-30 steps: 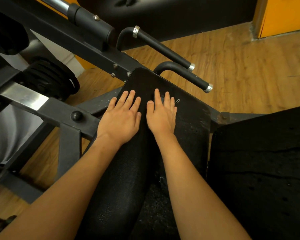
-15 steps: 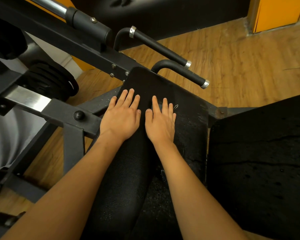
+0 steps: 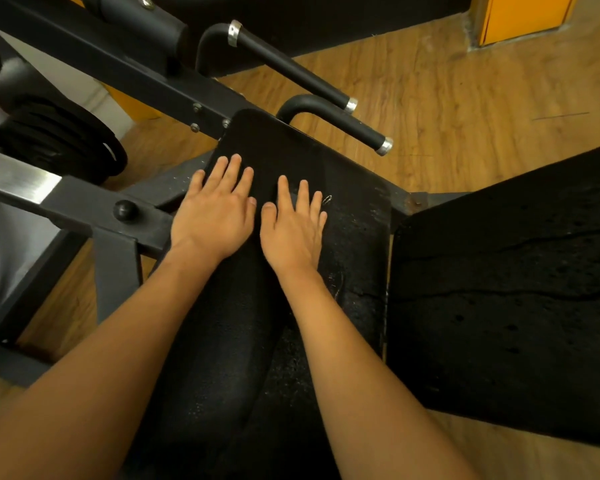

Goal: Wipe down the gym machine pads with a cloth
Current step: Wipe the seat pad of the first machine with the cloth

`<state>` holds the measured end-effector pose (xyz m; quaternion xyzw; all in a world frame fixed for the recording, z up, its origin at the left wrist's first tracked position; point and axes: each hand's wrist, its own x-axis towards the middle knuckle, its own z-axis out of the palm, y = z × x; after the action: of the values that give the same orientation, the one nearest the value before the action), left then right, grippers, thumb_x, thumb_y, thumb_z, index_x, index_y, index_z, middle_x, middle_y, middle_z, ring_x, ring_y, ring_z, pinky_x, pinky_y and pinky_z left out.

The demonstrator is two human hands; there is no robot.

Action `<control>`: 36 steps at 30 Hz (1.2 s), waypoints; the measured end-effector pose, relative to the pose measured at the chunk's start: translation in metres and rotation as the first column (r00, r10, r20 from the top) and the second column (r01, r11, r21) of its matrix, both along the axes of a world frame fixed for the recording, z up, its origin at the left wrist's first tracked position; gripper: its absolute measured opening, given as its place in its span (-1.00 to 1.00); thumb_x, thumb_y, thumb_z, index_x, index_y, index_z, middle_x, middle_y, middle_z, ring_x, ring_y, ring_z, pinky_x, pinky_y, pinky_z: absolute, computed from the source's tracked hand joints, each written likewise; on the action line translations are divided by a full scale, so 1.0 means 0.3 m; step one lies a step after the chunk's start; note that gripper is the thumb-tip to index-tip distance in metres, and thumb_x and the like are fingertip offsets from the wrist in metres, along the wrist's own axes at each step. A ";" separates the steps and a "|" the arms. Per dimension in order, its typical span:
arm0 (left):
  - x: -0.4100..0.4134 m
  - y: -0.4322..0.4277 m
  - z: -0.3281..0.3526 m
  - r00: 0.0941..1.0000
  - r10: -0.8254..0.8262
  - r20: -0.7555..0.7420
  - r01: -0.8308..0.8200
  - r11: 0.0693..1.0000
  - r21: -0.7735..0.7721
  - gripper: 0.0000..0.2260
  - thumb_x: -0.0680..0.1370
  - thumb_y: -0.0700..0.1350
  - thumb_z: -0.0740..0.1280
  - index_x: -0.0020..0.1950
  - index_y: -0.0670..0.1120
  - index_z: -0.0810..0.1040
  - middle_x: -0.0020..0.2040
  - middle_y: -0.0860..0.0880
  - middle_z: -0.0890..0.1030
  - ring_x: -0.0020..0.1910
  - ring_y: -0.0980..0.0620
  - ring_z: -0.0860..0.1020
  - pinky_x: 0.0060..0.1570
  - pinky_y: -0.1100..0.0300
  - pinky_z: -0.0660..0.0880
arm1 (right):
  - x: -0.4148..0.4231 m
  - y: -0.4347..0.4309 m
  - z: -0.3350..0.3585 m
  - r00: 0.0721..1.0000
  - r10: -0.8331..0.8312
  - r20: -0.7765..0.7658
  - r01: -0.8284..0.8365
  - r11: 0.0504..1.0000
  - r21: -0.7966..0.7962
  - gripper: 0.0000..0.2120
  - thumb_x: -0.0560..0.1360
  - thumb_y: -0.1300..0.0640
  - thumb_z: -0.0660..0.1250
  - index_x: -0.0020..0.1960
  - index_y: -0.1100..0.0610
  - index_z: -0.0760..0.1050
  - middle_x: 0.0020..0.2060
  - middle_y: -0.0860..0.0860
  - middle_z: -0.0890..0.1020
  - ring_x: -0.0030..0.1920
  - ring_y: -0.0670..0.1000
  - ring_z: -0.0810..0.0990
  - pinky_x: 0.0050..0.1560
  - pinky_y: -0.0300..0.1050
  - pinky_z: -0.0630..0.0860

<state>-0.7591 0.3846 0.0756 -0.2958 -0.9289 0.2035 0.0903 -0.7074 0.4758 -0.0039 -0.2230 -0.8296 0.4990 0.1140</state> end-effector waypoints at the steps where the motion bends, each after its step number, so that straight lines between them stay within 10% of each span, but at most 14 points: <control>1: -0.001 -0.001 0.000 1.000 -0.002 0.001 0.002 1.000 0.000 -0.48 0.72 0.06 -0.02 0.66 -0.07 0.09 0.67 -0.12 0.04 0.65 -0.09 -0.02 0.59 -0.14 0.03 | 0.010 -0.012 -0.004 1.000 -0.003 -0.005 0.003 1.000 0.002 -0.47 0.73 -0.11 -0.04 0.67 -0.12 -0.05 0.67 0.02 -0.07 0.65 0.11 -0.22 0.62 0.15 -0.22; 36: -0.009 -0.011 -0.015 0.999 -0.033 -0.025 0.034 0.999 0.032 -0.49 0.71 0.04 -0.01 0.64 -0.11 0.16 0.65 -0.16 0.10 0.64 -0.14 0.03 0.57 -0.19 0.06 | 0.198 -0.131 -0.019 0.998 0.054 -0.014 -0.053 0.998 0.039 -0.47 0.73 -0.07 -0.02 0.67 -0.09 -0.01 0.67 0.05 -0.06 0.65 0.12 -0.23 0.61 0.16 -0.20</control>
<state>-0.7618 0.3813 0.0712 -0.3073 -0.9259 0.1902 0.1099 -0.6478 0.4365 -0.0095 -0.1947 -0.8439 0.4873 0.1114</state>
